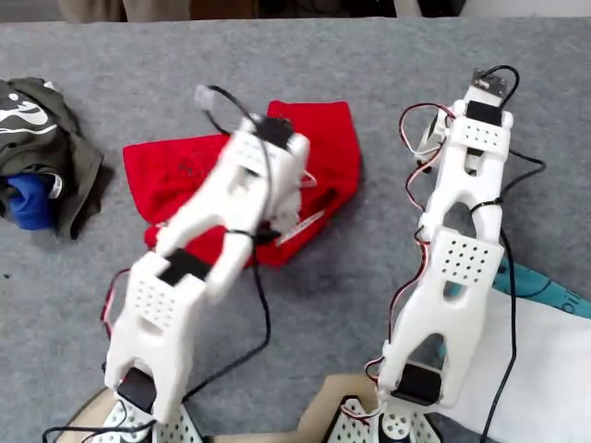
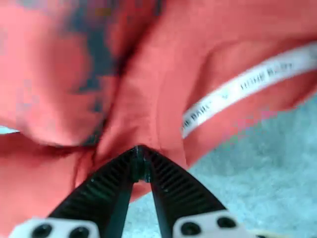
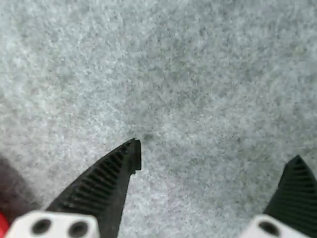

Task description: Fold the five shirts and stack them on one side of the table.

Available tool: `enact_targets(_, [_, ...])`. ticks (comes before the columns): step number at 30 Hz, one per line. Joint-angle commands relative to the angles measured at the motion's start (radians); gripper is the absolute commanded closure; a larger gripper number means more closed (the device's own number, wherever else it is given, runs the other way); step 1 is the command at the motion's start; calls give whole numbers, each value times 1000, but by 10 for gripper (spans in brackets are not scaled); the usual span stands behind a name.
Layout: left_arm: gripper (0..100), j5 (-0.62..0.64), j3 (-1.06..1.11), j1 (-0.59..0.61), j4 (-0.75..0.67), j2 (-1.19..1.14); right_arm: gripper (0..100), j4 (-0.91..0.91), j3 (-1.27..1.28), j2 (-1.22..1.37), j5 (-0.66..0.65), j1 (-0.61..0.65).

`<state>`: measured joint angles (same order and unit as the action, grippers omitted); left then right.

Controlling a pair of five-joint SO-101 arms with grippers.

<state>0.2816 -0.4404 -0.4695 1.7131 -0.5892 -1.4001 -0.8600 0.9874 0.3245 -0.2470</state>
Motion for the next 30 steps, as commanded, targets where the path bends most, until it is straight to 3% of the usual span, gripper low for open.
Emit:
enact_targets(1, [981, 9, 32, -121, -37, 68, 573, 17, -50, -62, 11, -13])
enact_targets(5, [981, 9, 6, -155, -52, 71, 573, 17, -50, -62, 12, -16])
enact_targets(12, [981, 9, -133, -106, -34, 222, 573, 17, -51, -62, 12, -18])
enact_targets(17, [979, 2, -250, 115, -130, 321, 573, 17, -51, -62, 12, -16])
enact_targets(25, [981, 2, -48, 385, -265, 171, 573, 9, -44, -62, 6, -10])
enact_targets(30, [964, 3, -32, 551, -381, 107, 573, -80, -104, -81, 5, -12])
